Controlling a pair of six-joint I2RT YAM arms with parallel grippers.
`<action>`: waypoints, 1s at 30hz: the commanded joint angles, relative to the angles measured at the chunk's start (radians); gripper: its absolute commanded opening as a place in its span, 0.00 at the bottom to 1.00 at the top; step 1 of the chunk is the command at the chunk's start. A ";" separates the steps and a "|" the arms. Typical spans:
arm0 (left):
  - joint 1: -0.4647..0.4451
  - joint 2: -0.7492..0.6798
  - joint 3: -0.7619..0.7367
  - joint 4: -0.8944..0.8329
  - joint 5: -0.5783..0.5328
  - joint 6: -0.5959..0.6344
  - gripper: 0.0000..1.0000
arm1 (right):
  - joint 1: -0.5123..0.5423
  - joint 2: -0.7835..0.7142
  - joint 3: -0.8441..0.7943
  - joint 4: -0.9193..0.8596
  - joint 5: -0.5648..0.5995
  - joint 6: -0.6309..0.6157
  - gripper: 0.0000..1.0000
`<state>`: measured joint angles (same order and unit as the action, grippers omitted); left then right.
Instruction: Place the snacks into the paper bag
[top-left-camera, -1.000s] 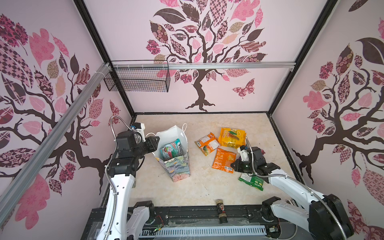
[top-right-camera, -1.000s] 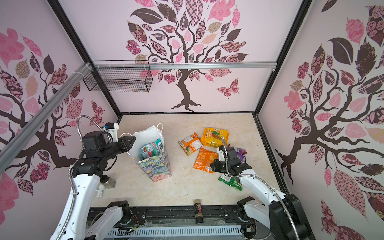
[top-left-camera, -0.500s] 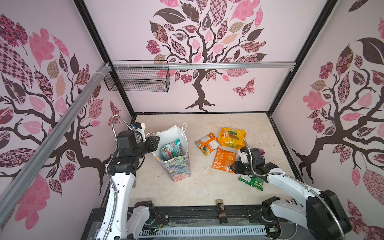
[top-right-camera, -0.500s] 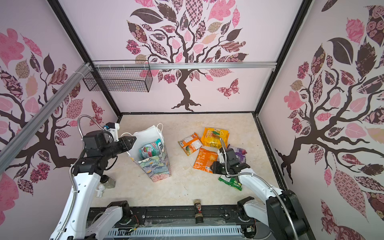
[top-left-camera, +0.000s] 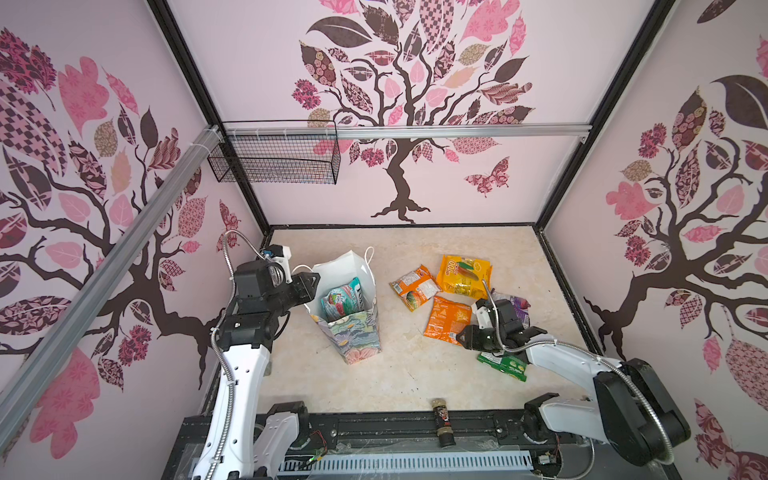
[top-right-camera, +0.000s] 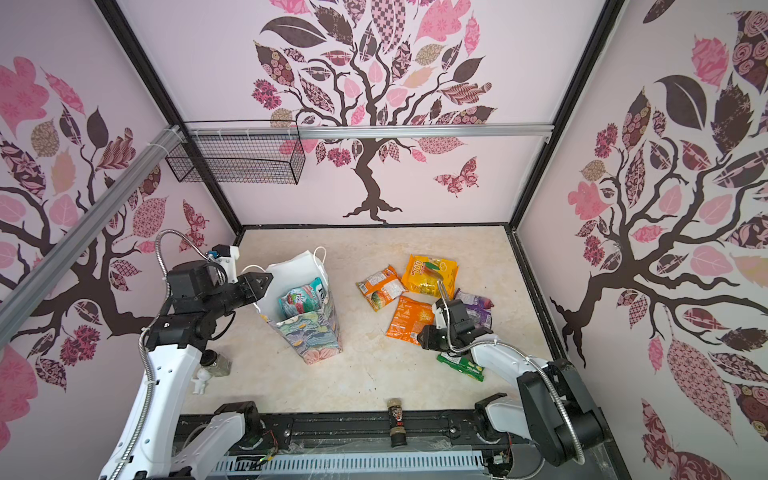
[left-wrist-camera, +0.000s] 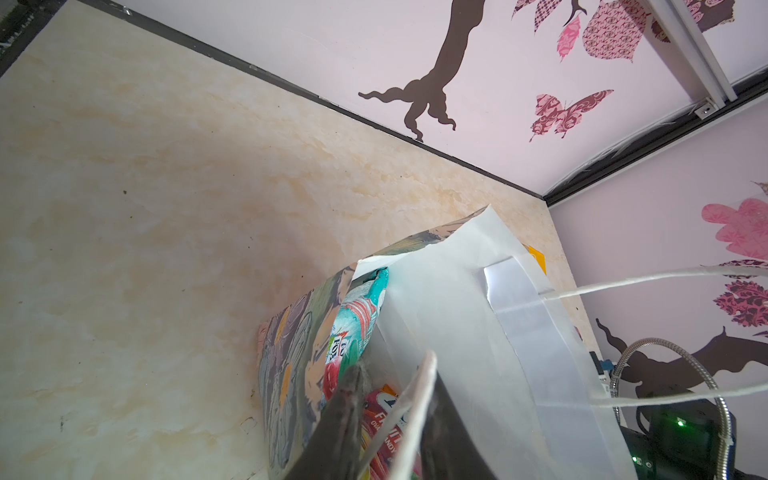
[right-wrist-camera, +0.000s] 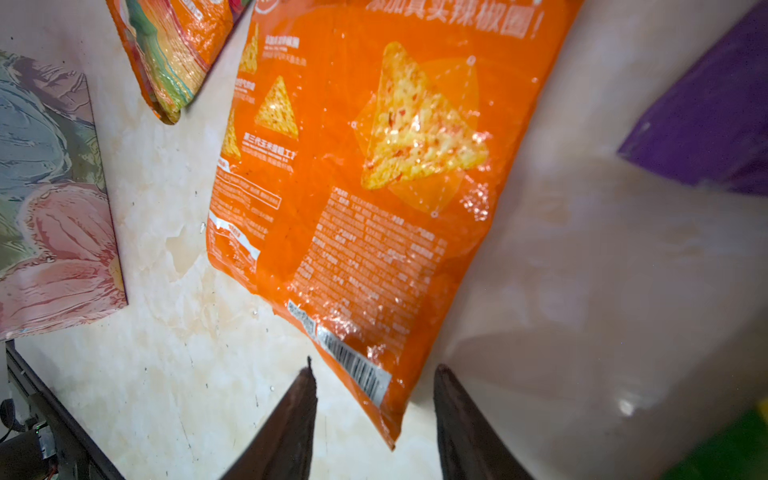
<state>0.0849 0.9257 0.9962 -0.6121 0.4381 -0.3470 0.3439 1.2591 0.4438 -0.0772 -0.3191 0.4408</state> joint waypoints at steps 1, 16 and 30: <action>-0.002 0.001 -0.002 0.026 0.011 0.003 0.26 | 0.004 0.033 -0.001 0.043 0.009 0.016 0.48; -0.003 -0.006 -0.005 0.026 0.022 0.005 0.26 | 0.004 -0.036 -0.011 0.075 0.014 0.042 0.00; -0.007 -0.048 0.004 -0.018 0.031 0.002 0.26 | 0.010 -0.171 0.179 -0.037 -0.060 0.051 0.00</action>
<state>0.0830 0.8886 0.9962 -0.6205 0.4549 -0.3470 0.3458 1.1221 0.5472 -0.0952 -0.3500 0.4908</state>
